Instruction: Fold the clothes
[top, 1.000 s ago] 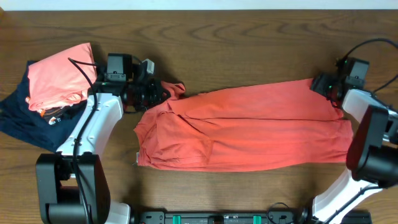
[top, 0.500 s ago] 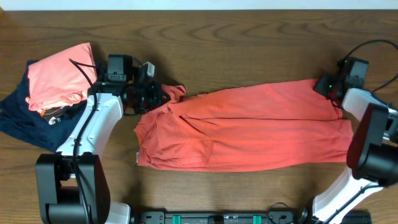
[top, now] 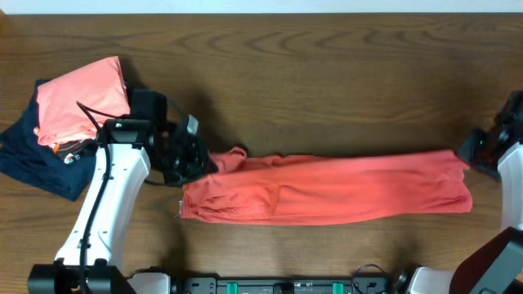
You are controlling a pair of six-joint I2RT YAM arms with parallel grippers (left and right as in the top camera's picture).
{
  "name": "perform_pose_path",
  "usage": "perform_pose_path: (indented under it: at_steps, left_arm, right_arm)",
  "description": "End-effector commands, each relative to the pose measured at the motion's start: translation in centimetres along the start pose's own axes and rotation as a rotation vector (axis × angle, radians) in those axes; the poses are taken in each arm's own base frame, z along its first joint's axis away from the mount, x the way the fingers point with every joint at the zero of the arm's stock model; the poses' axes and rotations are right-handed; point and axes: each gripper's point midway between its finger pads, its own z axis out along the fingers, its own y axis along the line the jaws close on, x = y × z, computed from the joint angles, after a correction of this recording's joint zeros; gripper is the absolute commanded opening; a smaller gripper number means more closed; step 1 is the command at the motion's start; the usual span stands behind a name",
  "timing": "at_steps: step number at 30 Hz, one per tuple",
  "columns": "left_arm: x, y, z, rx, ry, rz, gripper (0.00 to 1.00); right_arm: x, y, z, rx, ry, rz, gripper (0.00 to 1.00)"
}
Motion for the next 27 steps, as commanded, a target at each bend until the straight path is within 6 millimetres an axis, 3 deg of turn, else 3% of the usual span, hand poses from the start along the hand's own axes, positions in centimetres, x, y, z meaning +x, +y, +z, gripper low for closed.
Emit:
perform_pose_path:
  at_steps: [1, 4, 5, 6, 7, 8, 9, 12, 18, 27]
  left_arm:
    - [1.5, 2.0, 0.6, -0.079, 0.055, -0.026, 0.06]
    - [3.2, 3.1, 1.4, -0.101, 0.116, -0.06, 0.06]
    - [3.7, 3.5, 1.7, -0.111, 0.132, -0.065, 0.1]
    - [4.1, 4.0, 2.0, -0.119, 0.145, -0.075, 0.25]
    - [4.4, 4.3, 2.2, -0.127, 0.155, -0.082, 0.5]
    - [4.6, 4.6, 2.4, -0.133, 0.163, -0.087, 0.65]
    - [4.9, 4.9, 2.5, -0.142, 0.172, -0.093, 0.72]
    - [5.0, 5.0, 2.6, -0.145, 0.175, -0.096, 0.74]
    - [2.9, 4.5, 3.0, -0.118, 0.095, -0.044, 0.74]
    - [1.3, 4.8, 3.1, -0.142, 0.031, -0.014, 0.74]
  right_arm:
    - [1.0, -3.0, 0.4, 0.147, 0.04, 0.01, 0.01]
    - [1.4, -3.8, 0.3, 0.182, 0.054, 0.018, 0.03]
    - [1.4, -3.9, 0.3, 0.183, 0.055, 0.02, 0.11]
    - [1.4, -4.0, 0.3, 0.183, 0.056, 0.025, 0.24]
    - [1.4, -4.1, 0.3, 0.185, 0.059, 0.028, 0.32]
    - [1.5, -4.3, 0.3, 0.187, 0.061, 0.031, 0.35]
    - [1.5, -4.4, 0.3, 0.184, 0.063, 0.033, 0.4]
    - [1.4, -4.1, 0.6, 0.144, 0.07, 0.03, 0.47]
    - [2.4, -0.7, 2.5, -0.053, 0.157, -0.117, 0.61]
    - [5.4, -1.0, 7.9, -0.035, 0.351, -0.193, 0.74]
